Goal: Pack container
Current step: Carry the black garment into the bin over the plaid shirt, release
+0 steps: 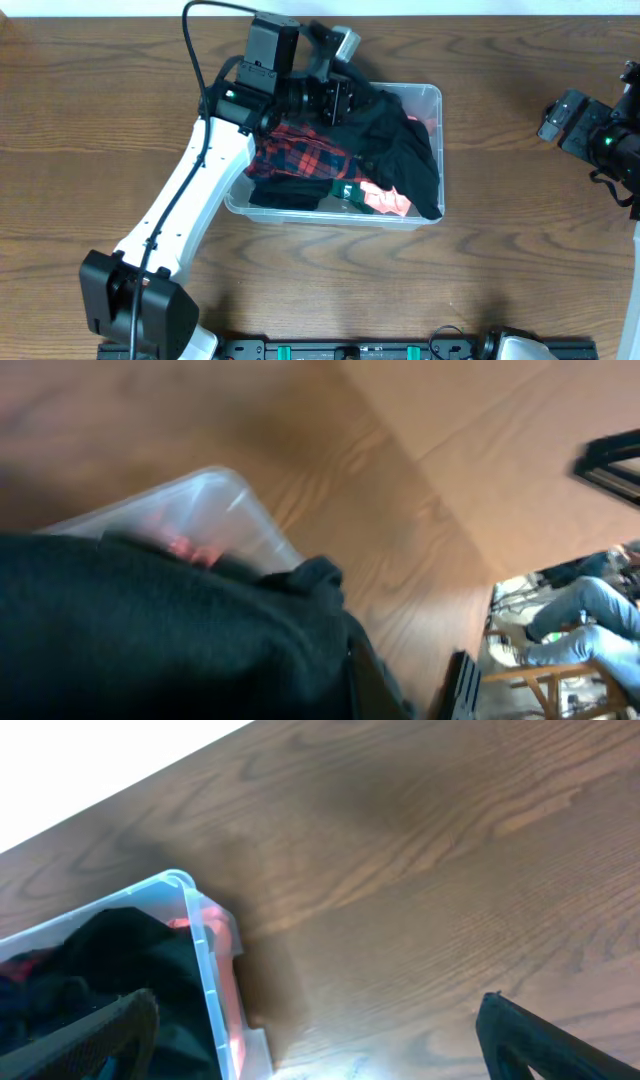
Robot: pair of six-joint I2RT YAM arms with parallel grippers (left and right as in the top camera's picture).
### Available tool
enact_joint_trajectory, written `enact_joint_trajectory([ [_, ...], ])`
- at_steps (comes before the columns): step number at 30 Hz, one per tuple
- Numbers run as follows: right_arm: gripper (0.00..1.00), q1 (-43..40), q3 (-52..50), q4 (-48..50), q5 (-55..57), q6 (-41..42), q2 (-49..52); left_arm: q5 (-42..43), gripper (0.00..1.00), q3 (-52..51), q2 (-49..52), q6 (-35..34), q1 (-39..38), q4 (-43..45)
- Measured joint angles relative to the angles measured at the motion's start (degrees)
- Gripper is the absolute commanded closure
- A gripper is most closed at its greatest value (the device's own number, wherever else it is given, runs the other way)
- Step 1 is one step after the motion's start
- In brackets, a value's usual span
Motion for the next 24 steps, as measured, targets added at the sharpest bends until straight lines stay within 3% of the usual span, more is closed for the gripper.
enact_joint_trajectory([
  [7, 0.01, 0.00, -0.02, 0.00, 0.00, 0.00, 0.00, 5.84, 0.94, 0.02, -0.59, -3.63, -0.83, 16.68],
  [11, 0.01, 0.00, 0.00, 0.00, 0.00, 0.00, 0.00, 6.67, 0.95, 0.13, -1.42, -3.21, -0.81, 16.87],
  [16, 0.01, 0.00, 0.00, 0.02, 0.00, 0.02, 0.00, 5.55, 0.93, 0.92, -1.51, 2.38, -0.63, 0.81],
  [21, 0.01, 0.00, 0.00, -0.02, 0.00, 0.00, 0.00, -2.78, 0.92, 1.27, -1.70, 11.58, -0.22, -19.56],
  [24, 0.01, 0.00, 0.00, 0.00, 0.00, 0.00, 0.00, -7.06, 0.86, 1.46, -1.92, 14.56, -0.04, -26.01],
])
